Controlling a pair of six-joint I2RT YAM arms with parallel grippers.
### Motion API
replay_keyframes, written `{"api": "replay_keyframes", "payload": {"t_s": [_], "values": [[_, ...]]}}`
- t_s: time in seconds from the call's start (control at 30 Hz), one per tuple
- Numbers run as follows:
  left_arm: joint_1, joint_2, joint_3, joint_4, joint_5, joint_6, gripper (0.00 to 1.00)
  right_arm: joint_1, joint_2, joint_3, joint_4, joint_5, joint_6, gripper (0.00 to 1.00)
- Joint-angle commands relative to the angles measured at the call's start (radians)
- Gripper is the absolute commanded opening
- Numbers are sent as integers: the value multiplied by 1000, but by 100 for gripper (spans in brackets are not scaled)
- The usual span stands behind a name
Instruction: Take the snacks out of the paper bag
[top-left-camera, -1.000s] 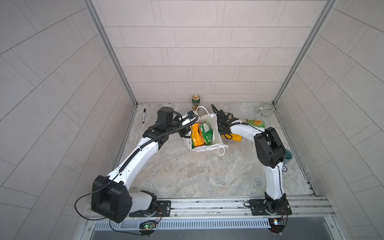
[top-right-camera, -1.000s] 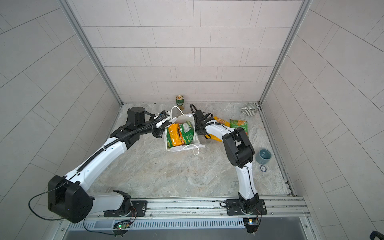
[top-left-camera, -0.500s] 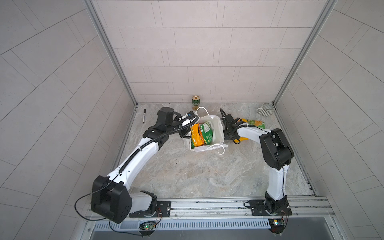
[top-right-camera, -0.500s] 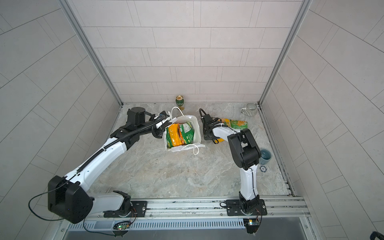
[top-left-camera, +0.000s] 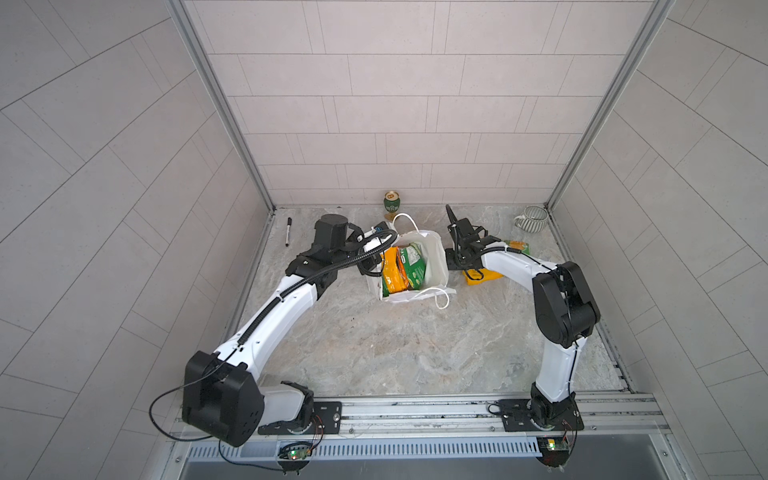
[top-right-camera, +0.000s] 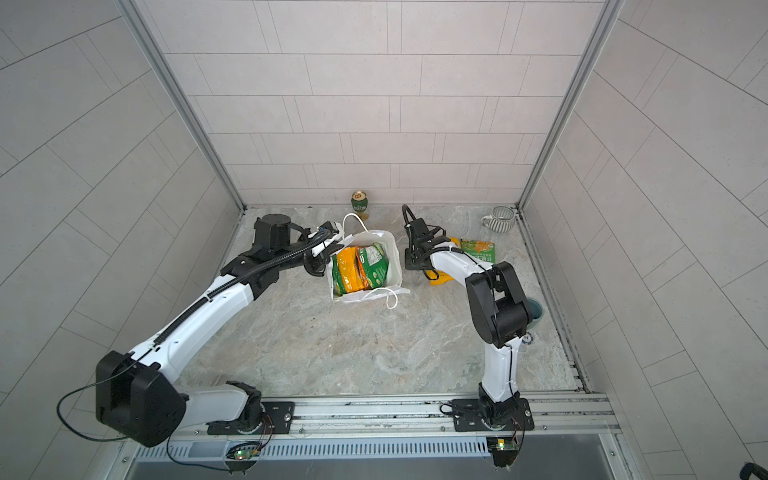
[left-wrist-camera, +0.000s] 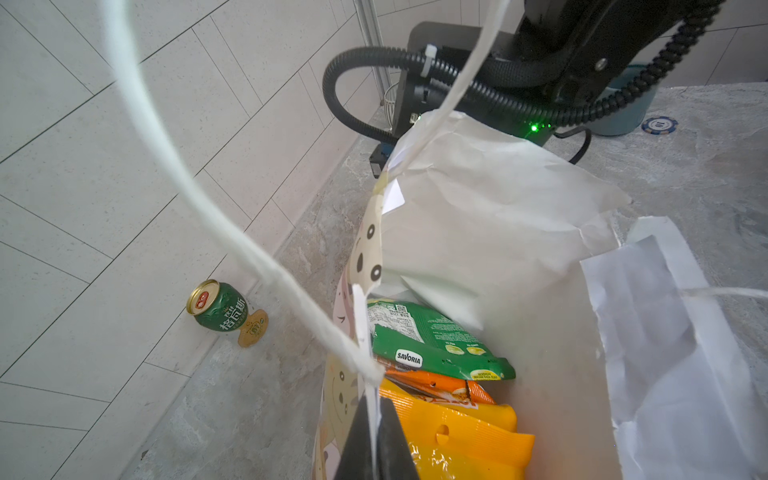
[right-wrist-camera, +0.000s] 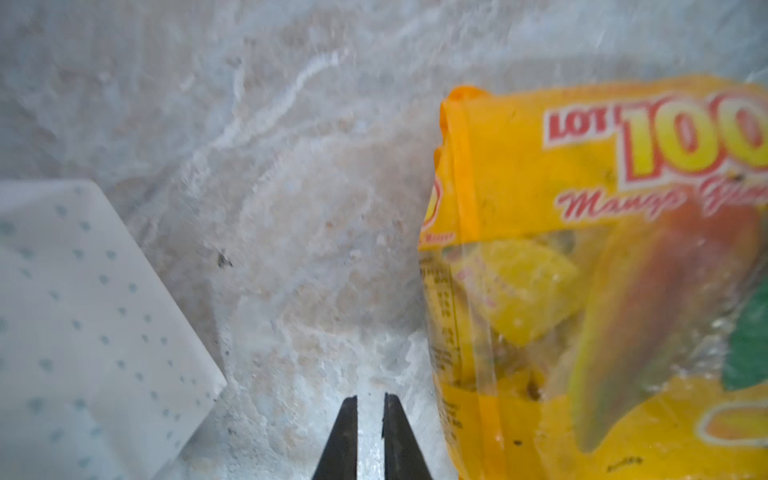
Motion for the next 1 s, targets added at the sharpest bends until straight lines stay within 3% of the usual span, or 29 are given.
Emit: {"api": "replay_keyframes", "payload": {"t_s": [0.0, 0.37, 0.63, 0.97], "values": [[-9, -4, 12, 19, 25, -4, 0, -6, 47, 69, -7, 33, -11, 14], [-8, -7, 10, 13, 11, 10, 0, -15, 263, 305, -49, 202, -30, 12], [-8, -5, 17, -8, -6, 21, 0, -38, 363, 426, -73, 238, -61, 12], [-7, -5, 17, -5, -12, 24, 0, -64, 392, 463, -69, 222, -79, 12]]}}
